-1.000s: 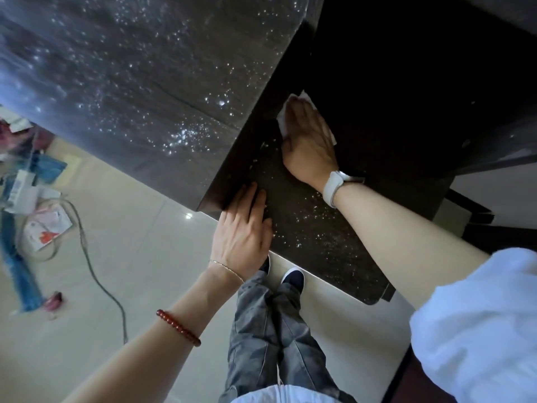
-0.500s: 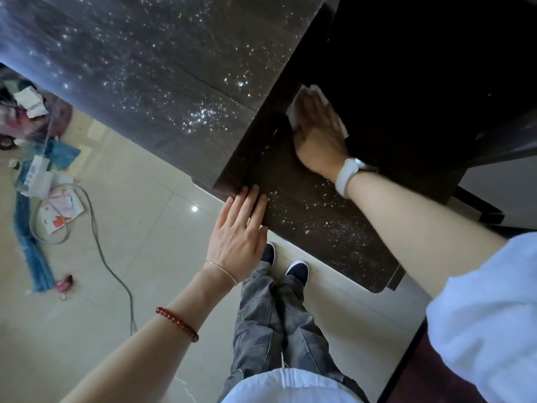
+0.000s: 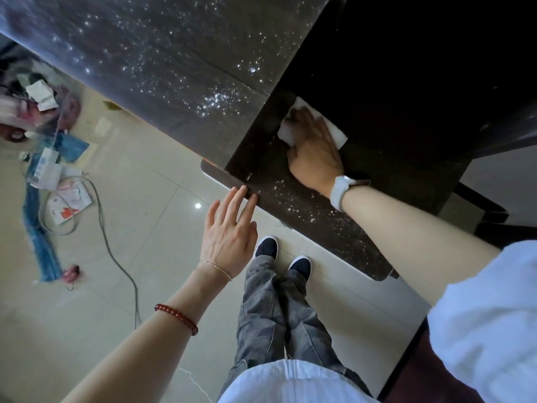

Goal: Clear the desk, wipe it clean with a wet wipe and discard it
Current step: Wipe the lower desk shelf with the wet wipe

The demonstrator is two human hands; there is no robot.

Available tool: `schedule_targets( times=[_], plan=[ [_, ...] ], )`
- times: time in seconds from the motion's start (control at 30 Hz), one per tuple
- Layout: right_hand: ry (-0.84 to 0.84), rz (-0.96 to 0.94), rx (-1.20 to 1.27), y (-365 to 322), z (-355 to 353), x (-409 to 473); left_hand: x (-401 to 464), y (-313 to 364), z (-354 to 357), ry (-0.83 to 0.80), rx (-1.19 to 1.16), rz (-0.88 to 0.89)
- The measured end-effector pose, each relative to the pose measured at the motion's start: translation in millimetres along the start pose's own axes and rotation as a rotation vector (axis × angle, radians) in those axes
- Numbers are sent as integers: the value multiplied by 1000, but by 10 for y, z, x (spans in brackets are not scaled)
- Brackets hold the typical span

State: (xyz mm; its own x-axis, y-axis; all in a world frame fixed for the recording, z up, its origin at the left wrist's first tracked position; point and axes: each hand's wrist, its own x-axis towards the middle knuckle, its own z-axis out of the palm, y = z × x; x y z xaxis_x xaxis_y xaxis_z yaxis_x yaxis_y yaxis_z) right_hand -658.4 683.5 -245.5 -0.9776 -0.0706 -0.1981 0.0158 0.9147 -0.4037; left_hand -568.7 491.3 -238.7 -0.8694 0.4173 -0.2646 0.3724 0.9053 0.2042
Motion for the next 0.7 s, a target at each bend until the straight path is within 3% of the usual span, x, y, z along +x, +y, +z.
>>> schedule_targets(
  times=[0.27, 0.47, 0.6, 0.7],
  plan=[
    [-117, -431, -99, -70, 121, -354, 6, -45, -1, 9, -30, -21],
    [4, -18, 8, 108, -88, 125, 29, -92, -20, 31, -17, -16],
    [-101, -137, -63, -245, 208, -377, 4, -189, -34, 43, -28, -59],
    [-51, -127, -26, -529, 421, -648, 15, -313, -57, 35, -36, -76]
  ],
)
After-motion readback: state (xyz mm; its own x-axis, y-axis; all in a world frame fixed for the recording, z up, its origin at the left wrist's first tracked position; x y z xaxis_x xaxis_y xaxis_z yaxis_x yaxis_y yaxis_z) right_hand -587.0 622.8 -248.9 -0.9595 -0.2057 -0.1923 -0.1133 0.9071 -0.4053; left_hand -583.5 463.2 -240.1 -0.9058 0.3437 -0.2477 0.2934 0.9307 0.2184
